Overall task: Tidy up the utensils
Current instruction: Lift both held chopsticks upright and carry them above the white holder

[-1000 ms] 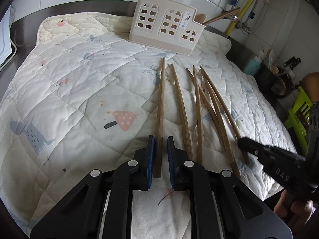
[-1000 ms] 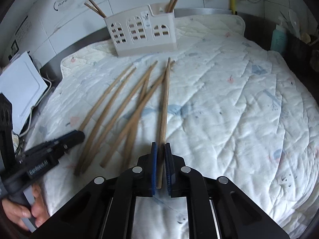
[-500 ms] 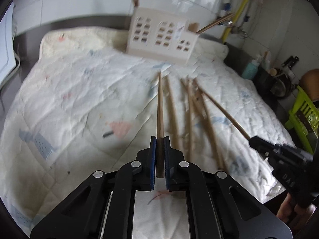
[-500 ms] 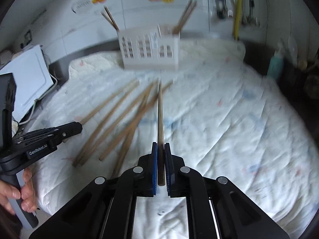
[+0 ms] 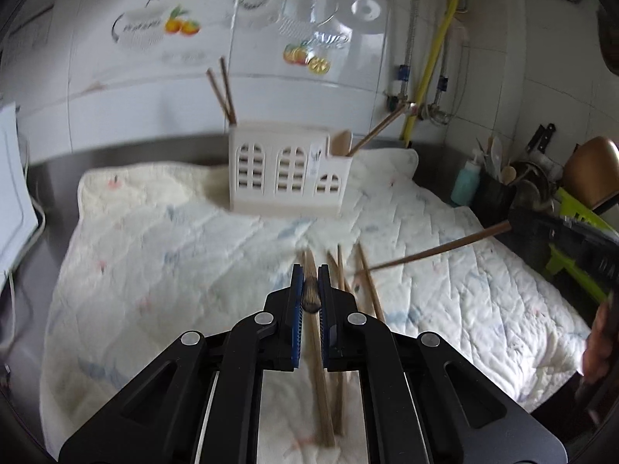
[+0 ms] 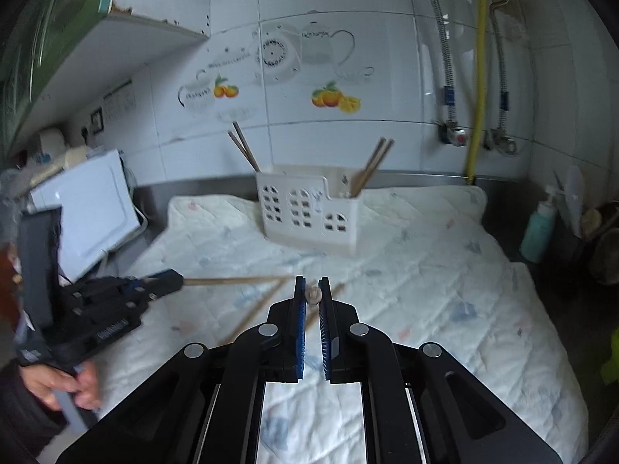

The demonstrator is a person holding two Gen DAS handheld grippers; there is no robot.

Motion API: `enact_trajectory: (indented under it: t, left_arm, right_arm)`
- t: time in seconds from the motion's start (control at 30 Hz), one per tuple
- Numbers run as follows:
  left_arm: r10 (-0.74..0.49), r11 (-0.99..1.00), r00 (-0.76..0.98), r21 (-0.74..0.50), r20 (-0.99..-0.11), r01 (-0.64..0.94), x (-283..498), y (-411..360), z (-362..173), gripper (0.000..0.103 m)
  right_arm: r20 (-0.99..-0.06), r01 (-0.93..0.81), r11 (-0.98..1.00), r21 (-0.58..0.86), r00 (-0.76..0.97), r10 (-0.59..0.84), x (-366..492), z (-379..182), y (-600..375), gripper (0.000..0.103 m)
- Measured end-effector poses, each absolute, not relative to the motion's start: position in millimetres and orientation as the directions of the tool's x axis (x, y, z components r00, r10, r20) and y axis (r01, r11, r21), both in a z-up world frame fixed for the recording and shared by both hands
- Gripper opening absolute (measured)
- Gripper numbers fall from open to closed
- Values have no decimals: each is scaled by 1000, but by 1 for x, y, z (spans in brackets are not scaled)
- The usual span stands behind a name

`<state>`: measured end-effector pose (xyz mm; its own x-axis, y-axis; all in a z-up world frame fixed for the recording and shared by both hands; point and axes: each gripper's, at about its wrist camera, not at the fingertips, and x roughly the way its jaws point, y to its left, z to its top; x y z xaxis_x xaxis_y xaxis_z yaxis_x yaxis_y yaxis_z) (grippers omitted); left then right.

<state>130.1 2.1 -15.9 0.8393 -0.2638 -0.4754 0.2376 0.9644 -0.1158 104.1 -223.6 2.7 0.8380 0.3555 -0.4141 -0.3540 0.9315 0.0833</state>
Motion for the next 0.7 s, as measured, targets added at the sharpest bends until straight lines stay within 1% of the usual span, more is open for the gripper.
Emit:
enact_trajectory:
  t: [0.2,0.27,0.43,0.6,0.7]
  left_arm:
    - [-278,959,844,-86,-458,269,152,-5,0,6]
    - [-278,958,845,-69,-457,277,161,-6,11,6]
    - [-289,956,840,-85,-460,282,194,4,43,6]
    - [-304,951,842,-86,-445,298,218,9,73,5]
    - [-302,952,852,-81,-428,297,226,13,90,5]
  right_arm:
    - [-424,-413,906,94,807,412,142,39,-227,6]
    - [-421,-419,904,86,807,414,155,53,-229,6]
    - [-411,-417,908,42,821,396,198,97,-227,6]
    - [-396,-408,912,39,832,389,243,137,-224,6]
    - [-387,-399,916,47,838,385,264,152,-221,6]
